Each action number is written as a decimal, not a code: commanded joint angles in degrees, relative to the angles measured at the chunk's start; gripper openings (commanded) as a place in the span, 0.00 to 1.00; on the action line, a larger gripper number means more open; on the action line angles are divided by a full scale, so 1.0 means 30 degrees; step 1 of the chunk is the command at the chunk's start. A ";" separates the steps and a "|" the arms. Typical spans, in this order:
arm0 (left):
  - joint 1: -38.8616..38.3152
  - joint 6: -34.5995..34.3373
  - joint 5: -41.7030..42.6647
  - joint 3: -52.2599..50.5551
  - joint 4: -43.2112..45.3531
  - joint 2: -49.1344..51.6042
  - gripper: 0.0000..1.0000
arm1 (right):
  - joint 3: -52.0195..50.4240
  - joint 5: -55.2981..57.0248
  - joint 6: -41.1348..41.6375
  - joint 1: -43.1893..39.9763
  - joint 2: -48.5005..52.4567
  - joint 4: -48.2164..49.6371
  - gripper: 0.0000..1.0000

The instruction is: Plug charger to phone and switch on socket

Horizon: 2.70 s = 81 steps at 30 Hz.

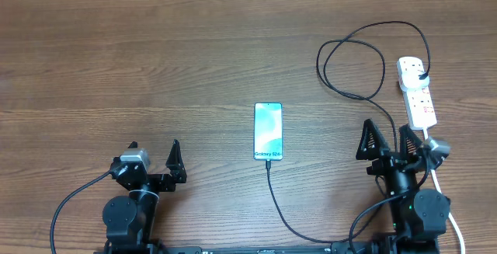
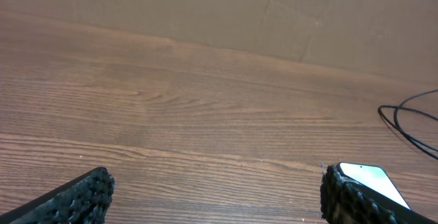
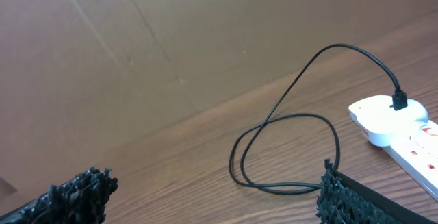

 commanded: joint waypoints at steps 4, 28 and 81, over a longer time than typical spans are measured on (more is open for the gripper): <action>0.0189 0.0423 0.0262 0.0007 -0.0146 0.0036 1.00 | -0.1647 0.1362 -0.0146 0.0051 -0.1996 0.0393 1.00; 0.0189 0.0423 0.0262 0.0007 -0.0146 0.0036 1.00 | -0.2550 0.0787 -0.2557 -0.0015 -0.1982 0.0838 1.00; -0.0699 0.3453 -0.0102 -0.1282 0.2943 -0.0546 1.00 | -0.2550 0.0787 -0.2557 -0.0015 -0.1982 0.0838 1.00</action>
